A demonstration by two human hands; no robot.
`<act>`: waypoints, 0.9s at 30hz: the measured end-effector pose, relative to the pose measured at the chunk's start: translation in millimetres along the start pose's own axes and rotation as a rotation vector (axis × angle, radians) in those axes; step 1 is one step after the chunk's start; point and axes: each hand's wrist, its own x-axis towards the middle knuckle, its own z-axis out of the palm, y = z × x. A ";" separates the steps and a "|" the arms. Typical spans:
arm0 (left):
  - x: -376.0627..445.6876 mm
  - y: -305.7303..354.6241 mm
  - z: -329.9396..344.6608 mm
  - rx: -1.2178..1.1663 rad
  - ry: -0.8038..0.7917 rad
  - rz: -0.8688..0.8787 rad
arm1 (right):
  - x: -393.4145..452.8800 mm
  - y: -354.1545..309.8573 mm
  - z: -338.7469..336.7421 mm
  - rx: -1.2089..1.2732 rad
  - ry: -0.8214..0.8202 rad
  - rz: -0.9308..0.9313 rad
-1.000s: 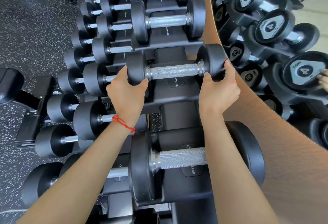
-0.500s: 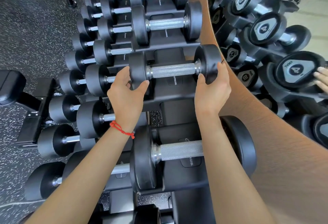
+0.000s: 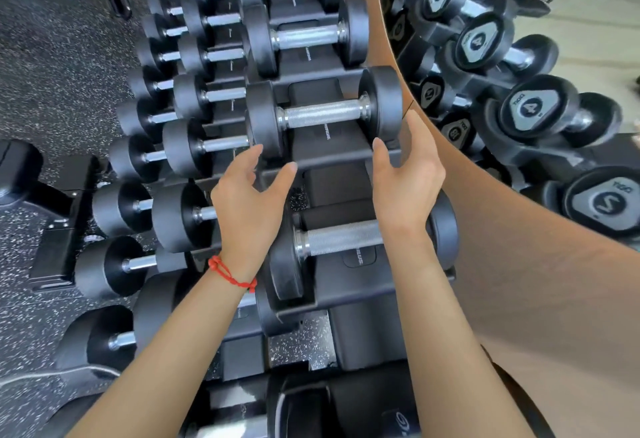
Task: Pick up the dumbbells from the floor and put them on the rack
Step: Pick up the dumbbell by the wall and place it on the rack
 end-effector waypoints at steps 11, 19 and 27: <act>-47.7 -15.1 -15.5 0.039 -0.054 -0.044 | -38.1 18.5 -46.2 -0.100 0.039 0.073; -78.2 -16.8 -19.9 0.074 -0.116 -0.017 | -59.5 37.4 -58.8 -0.126 0.056 0.145; -83.7 -14.1 -15.7 0.148 -0.052 -0.001 | -58.5 33.3 -58.5 -0.100 0.113 0.207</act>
